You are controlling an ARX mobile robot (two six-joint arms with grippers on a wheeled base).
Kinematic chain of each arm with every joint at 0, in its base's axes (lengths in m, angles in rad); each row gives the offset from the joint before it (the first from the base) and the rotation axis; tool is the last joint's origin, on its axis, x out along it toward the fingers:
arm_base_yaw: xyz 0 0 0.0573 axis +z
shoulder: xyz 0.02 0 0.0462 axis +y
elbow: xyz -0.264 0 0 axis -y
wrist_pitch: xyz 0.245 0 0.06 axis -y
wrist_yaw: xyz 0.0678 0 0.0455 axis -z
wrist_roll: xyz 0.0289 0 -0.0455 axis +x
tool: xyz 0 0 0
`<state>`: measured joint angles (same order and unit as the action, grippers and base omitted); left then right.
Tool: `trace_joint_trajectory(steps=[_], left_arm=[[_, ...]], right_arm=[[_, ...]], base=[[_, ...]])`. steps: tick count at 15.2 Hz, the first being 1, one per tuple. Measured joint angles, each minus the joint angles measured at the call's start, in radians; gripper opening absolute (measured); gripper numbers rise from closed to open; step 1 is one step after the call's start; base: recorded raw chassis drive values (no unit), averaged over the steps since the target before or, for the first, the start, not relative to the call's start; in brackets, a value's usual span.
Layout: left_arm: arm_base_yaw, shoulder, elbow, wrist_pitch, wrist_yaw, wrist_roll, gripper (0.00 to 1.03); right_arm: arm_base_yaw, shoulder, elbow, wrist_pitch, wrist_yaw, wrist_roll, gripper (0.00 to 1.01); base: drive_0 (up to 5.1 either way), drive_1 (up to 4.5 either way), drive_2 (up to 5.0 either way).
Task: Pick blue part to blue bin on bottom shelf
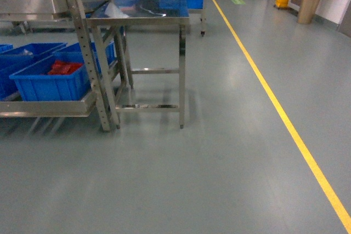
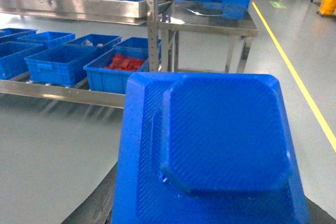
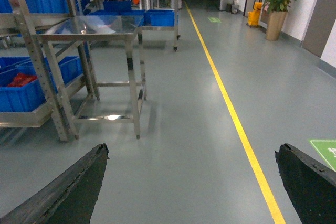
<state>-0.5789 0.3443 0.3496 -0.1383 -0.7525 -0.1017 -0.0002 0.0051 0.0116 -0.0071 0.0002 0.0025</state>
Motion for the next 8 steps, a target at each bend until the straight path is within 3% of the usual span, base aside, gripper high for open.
trace_joint_trajectory(steps=[8], left_arm=[[0.000, 0.000, 0.000, 0.000, -0.002, 0.000, 0.44]], right_arm=[[0.000, 0.000, 0.000, 0.003, 0.000, 0.000, 0.98]], base=[[0.1, 4.30, -4.2]])
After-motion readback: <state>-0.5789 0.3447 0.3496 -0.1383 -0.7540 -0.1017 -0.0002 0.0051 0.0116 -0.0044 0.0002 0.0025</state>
